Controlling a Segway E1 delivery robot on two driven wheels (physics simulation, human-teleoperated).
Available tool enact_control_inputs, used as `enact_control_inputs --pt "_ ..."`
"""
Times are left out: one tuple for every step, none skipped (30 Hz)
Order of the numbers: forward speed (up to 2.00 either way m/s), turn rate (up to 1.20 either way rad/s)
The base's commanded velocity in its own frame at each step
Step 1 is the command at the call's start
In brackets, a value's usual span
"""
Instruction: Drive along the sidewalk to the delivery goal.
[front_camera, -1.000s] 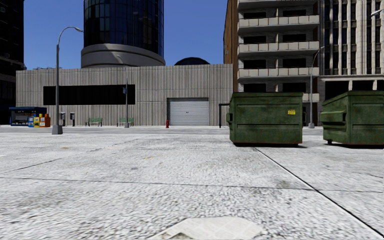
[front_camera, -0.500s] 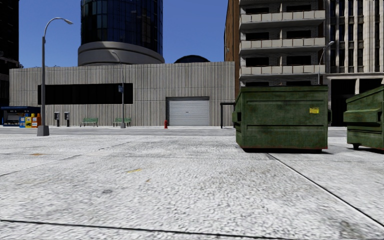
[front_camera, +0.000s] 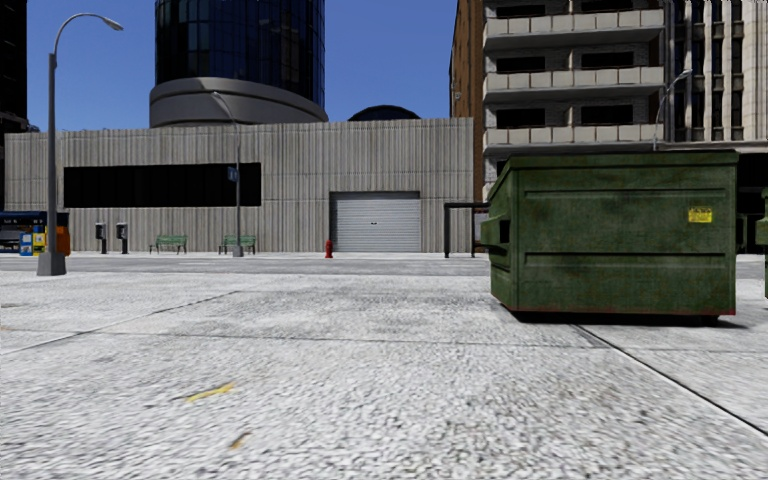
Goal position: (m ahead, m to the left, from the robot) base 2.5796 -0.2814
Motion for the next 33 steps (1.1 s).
enact_control_inputs --pt "2.00 0.00" --pt "2.00 0.00" --pt "2.00 0.00" --pt "2.00 0.00" --pt "2.00 0.00" --pt "2.00 0.00" --pt "2.00 0.00" --pt "2.00 0.00" --pt "2.00 0.00" --pt "1.94 0.00" --pt "1.94 0.00" --pt "1.85 0.00" --pt "1.79 0.00" --pt "1.73 0.00" --pt "1.73 0.00" --pt "1.72 0.00" --pt "1.71 0.00" --pt "1.71 0.00" --pt "1.71 0.00" --pt "1.71 0.00" --pt "1.71 0.00" --pt "1.71 0.00" --pt "1.71 0.00" --pt "1.71 0.00" --pt "1.70 0.00" --pt "1.70 0.00" --pt "1.70 0.00" --pt "1.70 0.00" --pt "1.70 0.00" --pt "1.70 0.00" --pt "1.63 0.00" --pt "1.50 0.00" --pt "1.44 0.00"
